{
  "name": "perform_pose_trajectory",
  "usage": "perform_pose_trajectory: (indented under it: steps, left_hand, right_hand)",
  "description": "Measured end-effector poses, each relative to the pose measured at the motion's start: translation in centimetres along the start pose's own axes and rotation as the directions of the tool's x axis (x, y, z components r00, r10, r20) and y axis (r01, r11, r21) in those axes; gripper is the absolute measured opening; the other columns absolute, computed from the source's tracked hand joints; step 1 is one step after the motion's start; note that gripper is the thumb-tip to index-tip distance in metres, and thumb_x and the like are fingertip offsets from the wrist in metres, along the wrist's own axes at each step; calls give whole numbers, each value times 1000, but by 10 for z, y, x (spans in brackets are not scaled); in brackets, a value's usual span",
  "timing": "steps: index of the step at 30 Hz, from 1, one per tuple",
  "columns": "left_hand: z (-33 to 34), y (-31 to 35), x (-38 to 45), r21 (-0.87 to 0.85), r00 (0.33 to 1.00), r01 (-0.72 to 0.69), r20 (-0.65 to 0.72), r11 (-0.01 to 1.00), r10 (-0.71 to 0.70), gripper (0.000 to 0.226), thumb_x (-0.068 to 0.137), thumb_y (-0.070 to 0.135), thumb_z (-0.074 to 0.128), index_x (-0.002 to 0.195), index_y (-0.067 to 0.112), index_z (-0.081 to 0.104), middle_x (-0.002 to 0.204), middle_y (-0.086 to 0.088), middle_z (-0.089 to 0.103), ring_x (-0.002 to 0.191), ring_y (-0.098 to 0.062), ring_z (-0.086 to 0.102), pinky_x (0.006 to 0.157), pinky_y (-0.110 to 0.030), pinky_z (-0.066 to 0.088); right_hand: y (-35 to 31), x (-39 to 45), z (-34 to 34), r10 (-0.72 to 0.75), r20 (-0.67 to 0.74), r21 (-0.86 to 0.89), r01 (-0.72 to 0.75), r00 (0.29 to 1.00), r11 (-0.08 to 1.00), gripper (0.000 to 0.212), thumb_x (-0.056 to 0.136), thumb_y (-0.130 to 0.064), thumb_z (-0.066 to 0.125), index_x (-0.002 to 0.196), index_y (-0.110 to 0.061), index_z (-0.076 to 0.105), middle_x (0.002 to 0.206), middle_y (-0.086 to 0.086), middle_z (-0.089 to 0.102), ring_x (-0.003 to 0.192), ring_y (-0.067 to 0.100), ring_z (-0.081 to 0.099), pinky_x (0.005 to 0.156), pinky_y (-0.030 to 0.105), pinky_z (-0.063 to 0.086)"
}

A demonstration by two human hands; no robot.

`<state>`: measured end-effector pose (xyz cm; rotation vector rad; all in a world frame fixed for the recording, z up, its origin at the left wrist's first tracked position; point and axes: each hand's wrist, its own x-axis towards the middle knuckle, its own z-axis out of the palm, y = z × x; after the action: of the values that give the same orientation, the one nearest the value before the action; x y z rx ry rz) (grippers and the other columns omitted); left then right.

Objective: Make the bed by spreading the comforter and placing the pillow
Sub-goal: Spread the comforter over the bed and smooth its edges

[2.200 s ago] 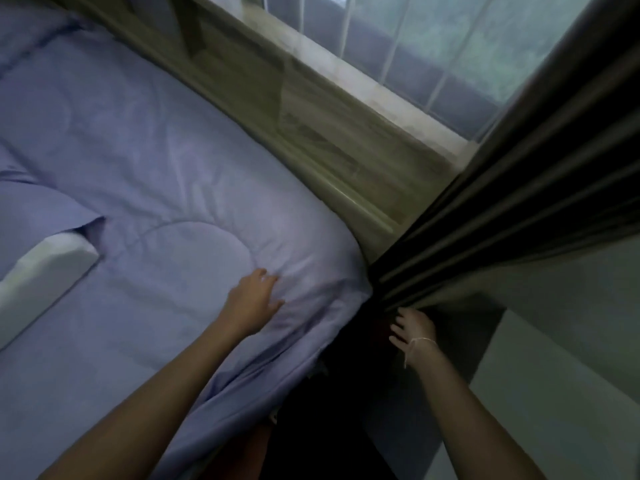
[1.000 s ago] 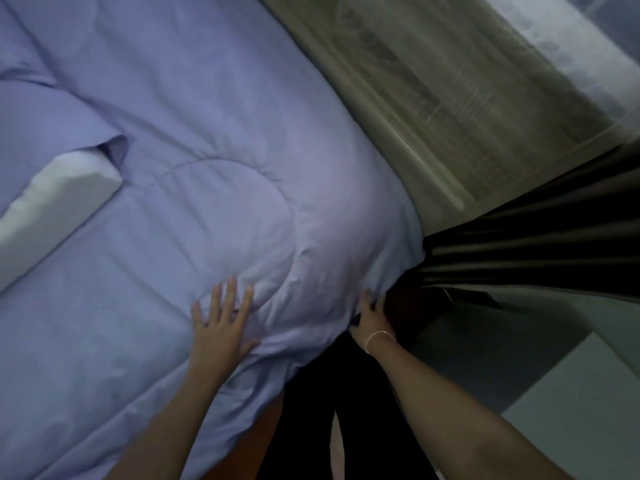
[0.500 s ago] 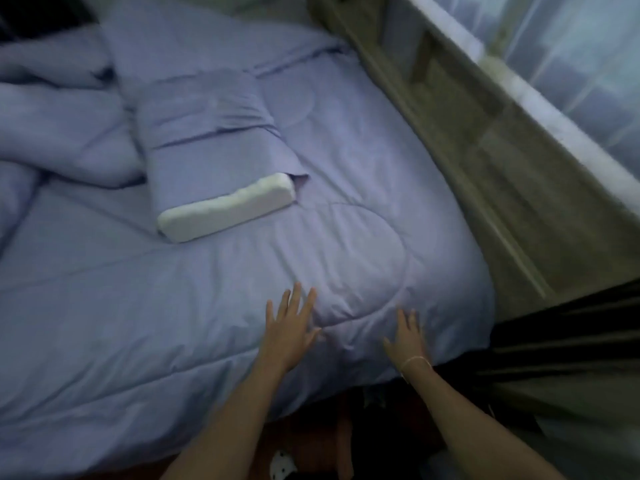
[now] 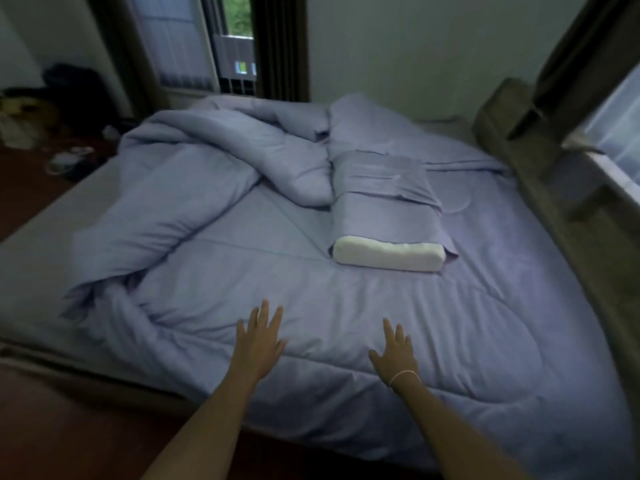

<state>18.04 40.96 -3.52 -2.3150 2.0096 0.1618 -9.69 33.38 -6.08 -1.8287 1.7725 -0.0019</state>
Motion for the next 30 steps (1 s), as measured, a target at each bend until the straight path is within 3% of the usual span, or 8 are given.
perform_pose_trajectory:
  steps: [5,8,12,15,17,19,21,30]
  left_hand:
    - [20,-46,-14,-51,992,107,71,993,-103,85,47,39,90,123,15,59,126,-20,60,102,-36,65,71,-54,54]
    - [22,-69,-13,-67,986,151,83,986,-145,96,44,43,89,126,19,47,124,-16,62,102,-32,66,70,-52,54]
    - [-1,-107,-8,-53,973,229,21,972,-228,83,48,46,88,122,18,60,125,-15,62,103,-31,66,70,-53,54]
    - [-19,-149,-3,-65,944,326,-26,943,-328,77,57,43,85,124,17,60,129,-16,59,109,-33,63,76,-56,53]
    - [-34,-179,-1,-114,924,373,-44,921,-380,72,71,41,77,133,15,51,139,-18,48,121,-36,53,88,-60,45]
    - [-42,-207,6,-158,911,390,-76,907,-405,66,91,41,54,146,18,28,155,-16,19,141,-34,24,108,-59,23]
    - [-44,-246,13,-196,888,432,-79,880,-453,62,97,42,38,149,20,12,158,-11,-2,146,-29,3,114,-56,9]
    - [-54,-414,70,-152,918,386,-28,910,-394,67,96,38,39,150,22,4,158,-11,-8,146,-28,-2,114,-54,6]
  right_hand:
    - [-46,10,27,-78,81,-80,85,994,993,79,92,-46,47,149,-33,-6,160,4,-6,147,34,1,115,47,23]
    - [-71,27,37,-115,104,-90,124,988,988,80,92,-46,47,149,-32,-6,160,6,-4,146,36,2,116,48,20]
    - [-125,55,45,-183,140,-107,199,973,974,79,91,-47,48,149,-33,-4,160,6,-2,146,36,4,116,50,22]
    - [-180,74,51,-275,153,-116,294,949,949,77,92,-47,48,149,-34,-2,160,5,-3,146,35,3,115,49,23]
    - [-221,83,56,-337,158,-118,357,928,927,77,92,-46,48,150,-33,-2,160,5,-3,146,34,2,115,49,22]
    - [-257,88,63,-379,155,-103,397,912,912,77,92,-45,49,150,-32,0,160,5,-3,146,34,1,114,49,21]
    - [-296,96,78,-420,151,-106,437,895,893,77,92,-44,51,150,-32,2,160,5,-2,146,34,1,114,49,22]
    - [-441,119,150,-331,124,-52,340,935,939,76,92,-43,51,150,-32,4,160,7,0,146,36,3,115,51,21]
